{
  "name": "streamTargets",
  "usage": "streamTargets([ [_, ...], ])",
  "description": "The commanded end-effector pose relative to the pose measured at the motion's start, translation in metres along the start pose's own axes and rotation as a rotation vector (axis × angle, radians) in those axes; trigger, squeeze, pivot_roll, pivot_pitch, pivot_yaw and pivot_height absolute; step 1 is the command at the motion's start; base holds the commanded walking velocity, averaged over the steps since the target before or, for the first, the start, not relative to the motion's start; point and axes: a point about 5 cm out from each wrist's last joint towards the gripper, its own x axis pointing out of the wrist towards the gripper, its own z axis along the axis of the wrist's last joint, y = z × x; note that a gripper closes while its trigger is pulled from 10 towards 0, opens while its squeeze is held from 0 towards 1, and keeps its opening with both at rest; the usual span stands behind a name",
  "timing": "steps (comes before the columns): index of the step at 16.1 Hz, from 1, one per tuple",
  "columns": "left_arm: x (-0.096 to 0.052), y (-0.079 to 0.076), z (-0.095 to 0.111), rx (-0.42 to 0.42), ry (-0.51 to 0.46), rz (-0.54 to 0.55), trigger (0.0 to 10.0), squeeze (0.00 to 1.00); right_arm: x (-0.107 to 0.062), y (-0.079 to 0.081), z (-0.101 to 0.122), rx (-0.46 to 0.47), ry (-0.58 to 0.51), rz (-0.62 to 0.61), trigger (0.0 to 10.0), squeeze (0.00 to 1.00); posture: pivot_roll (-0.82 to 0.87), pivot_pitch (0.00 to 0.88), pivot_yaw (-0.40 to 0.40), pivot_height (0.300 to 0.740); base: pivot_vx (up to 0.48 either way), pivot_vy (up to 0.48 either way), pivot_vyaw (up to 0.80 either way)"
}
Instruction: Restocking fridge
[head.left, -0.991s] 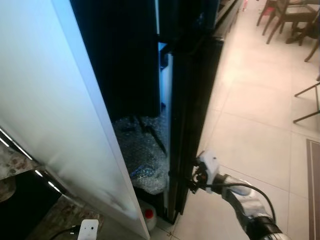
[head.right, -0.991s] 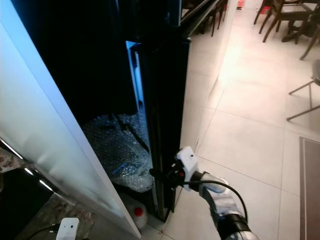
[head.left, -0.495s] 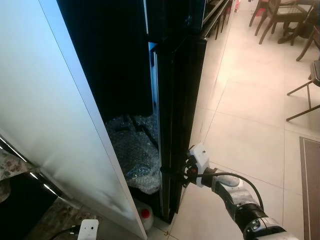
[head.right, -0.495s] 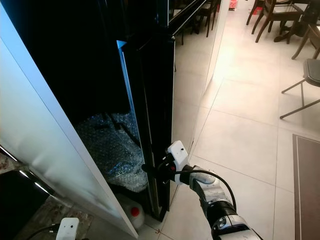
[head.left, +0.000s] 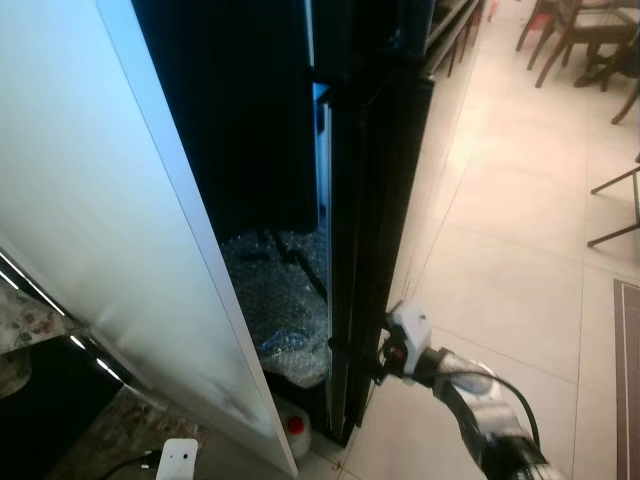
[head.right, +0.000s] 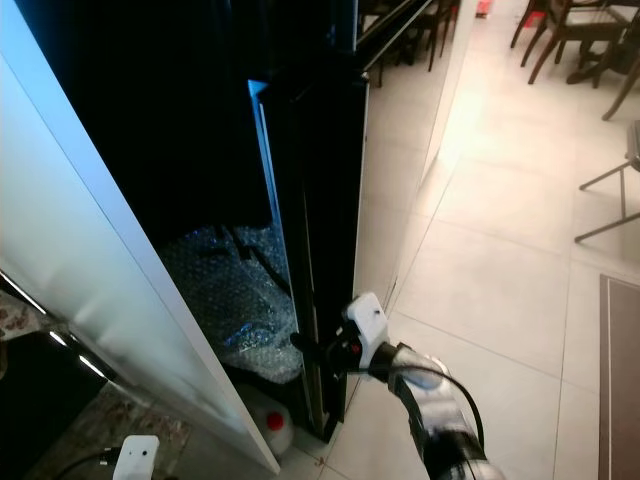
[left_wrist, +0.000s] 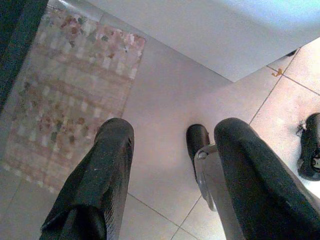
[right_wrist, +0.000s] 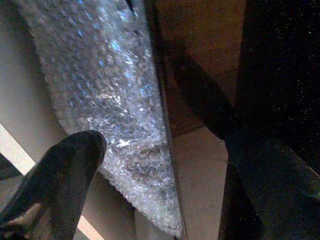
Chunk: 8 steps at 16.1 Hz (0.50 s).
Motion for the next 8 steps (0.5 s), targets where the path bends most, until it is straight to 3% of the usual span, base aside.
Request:
streamTargets([
  [1, -0.001, 0.002, -0.007, 0.02, 0.023, 0.007, 10.0, 0.0, -0.002, 0.003, 0.006, -0.008, -0.031, -0.002, 10.0, 0.0, -0.02, 0.031, 0.051, 0.74, 0.0, 0.0, 0.0],
  [4, -0.002, 0.002, -0.008, 0.024, 0.028, 0.004, 10.0, 0.0, -0.023, 0.012, -0.013, 0.027, 0.014, -0.078, 10.0, 0.0, -0.02, 0.028, 0.049, 0.74, 0.0, 0.0, 0.0],
  [6, -0.002, 0.0, -0.009, 0.021, 0.032, -0.004, 10.0, 0.0, -0.039, 0.012, -0.05, 0.097, 0.142, -0.196, 10.0, 0.0, -0.02, 0.025, 0.045, 0.74, 0.0, 0.0, 0.0],
  [7, -0.002, 0.0, -0.009, 0.019, 0.032, -0.005, 10.0, 0.0, -0.055, 0.015, -0.088, 0.194, 0.278, -0.352, 10.0, 0.0, -0.02, 0.026, 0.042, 0.74, 0.0, 0.0, 0.0],
  [8, -0.002, 0.0, -0.009, 0.015, 0.031, -0.002, 10.0, 0.0, -0.068, 0.019, -0.112, 0.275, 0.388, -0.497, 10.0, 0.0, -0.02, 0.029, 0.043, 0.74, 0.0, 0.0, 0.0],
])
